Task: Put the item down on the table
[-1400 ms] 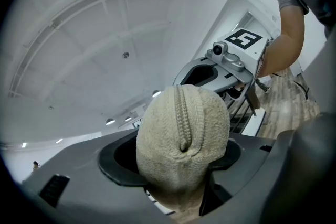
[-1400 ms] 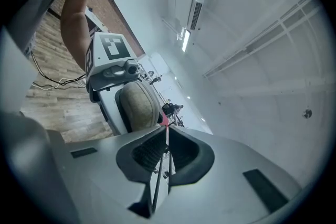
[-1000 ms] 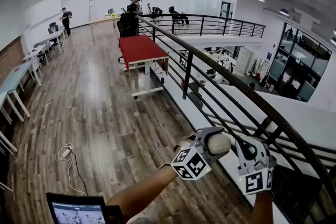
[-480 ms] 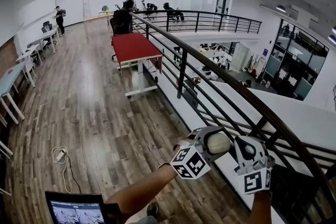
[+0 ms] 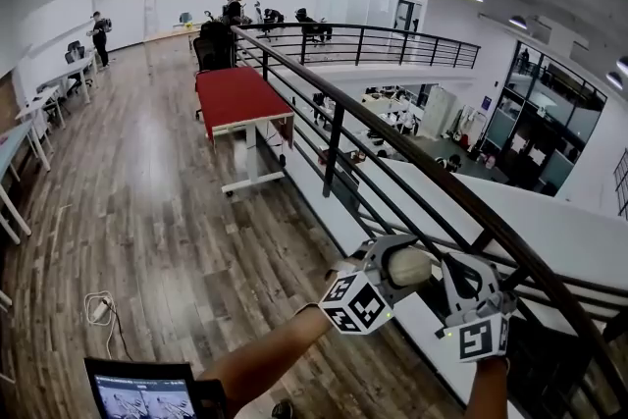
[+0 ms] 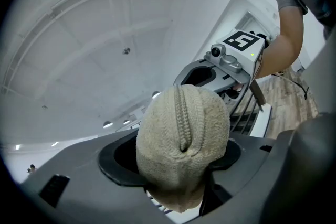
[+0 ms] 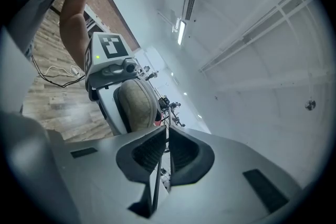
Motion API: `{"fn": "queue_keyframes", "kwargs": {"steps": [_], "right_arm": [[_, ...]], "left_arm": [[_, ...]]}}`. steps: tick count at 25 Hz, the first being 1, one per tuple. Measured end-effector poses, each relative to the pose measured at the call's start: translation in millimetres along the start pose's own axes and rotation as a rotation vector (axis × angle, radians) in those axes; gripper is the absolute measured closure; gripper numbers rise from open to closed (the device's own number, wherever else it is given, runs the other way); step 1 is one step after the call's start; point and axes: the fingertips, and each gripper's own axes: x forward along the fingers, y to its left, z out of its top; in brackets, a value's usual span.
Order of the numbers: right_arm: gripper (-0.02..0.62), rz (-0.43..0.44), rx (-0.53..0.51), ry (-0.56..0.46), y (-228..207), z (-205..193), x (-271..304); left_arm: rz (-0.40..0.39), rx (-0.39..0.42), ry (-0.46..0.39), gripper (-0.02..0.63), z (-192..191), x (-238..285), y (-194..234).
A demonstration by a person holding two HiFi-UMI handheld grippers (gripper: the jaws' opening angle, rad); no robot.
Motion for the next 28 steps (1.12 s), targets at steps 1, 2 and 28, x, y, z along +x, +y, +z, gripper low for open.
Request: {"fn": "queue_keyframes", "kwargs": {"steps": [1, 2, 28], "right_arm": [[0.589, -0.001, 0.001, 0.001, 0, 0, 2], [0.590, 0.001, 0.002, 0.005, 2, -1, 8], [0.589, 0.117, -0.011, -0.090, -75, -150, 202]], "left_arm": [[0.000, 0.000, -0.002, 0.299, -2, 0, 3], [0.000, -0.003, -0.004, 0.299, -6, 0, 7], [0.119, -0.074, 0.101, 0.299, -141, 154, 155]]}}
